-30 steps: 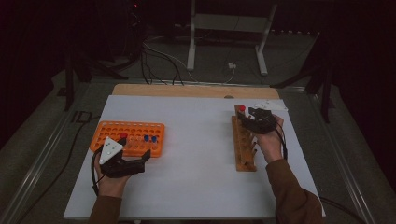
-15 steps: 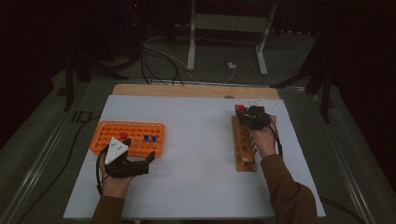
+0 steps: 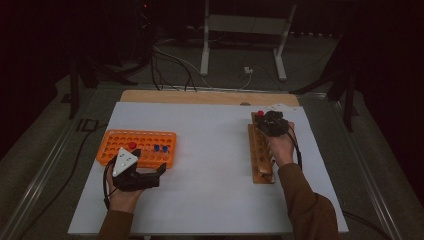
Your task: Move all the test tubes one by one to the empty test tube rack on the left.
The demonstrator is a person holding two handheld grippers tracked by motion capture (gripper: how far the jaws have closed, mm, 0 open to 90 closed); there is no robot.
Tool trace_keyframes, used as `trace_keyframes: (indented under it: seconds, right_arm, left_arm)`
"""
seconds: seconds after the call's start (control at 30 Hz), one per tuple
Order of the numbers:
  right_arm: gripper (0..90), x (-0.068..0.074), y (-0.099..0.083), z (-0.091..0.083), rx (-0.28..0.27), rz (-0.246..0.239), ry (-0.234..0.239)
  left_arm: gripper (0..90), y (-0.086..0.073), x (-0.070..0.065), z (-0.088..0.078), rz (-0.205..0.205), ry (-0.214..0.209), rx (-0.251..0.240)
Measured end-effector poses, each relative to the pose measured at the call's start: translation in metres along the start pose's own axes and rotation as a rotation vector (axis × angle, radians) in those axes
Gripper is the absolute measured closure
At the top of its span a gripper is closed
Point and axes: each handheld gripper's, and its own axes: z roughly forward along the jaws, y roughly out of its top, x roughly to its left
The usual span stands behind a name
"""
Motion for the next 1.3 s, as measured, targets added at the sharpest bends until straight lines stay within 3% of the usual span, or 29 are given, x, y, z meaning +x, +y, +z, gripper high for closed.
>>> trace_keyframes:
  seconds: [0.57, 0.83, 0.97, 1.13, 1.3]
  right_arm:
    - [74.9, 0.003, 0.026, -0.056, -0.172, -0.048, 0.015]
    - [74.8, 0.029, 0.024, -0.074, -0.183, -0.068, 0.132]
    - [74.8, 0.046, 0.017, -0.074, -0.159, -0.1, 0.183]
    - [74.7, 0.062, 0.003, -0.072, -0.12, -0.094, 0.271]
    - [74.6, 0.078, -0.004, -0.072, -0.091, -0.092, 0.358]
  left_arm:
    - [0.2, 0.003, -0.008, 0.002, 0.017, -0.013, -0.001]
    - [0.8, 0.01, -0.022, 0.008, 0.055, -0.033, -0.014]
    - [1.1, 0.017, -0.03, 0.014, 0.081, -0.038, -0.024]
    - [3.5, 0.026, -0.041, 0.022, 0.092, -0.057, -0.051]
    - [5.7, 0.03, -0.056, 0.036, 0.126, -0.085, -0.029]
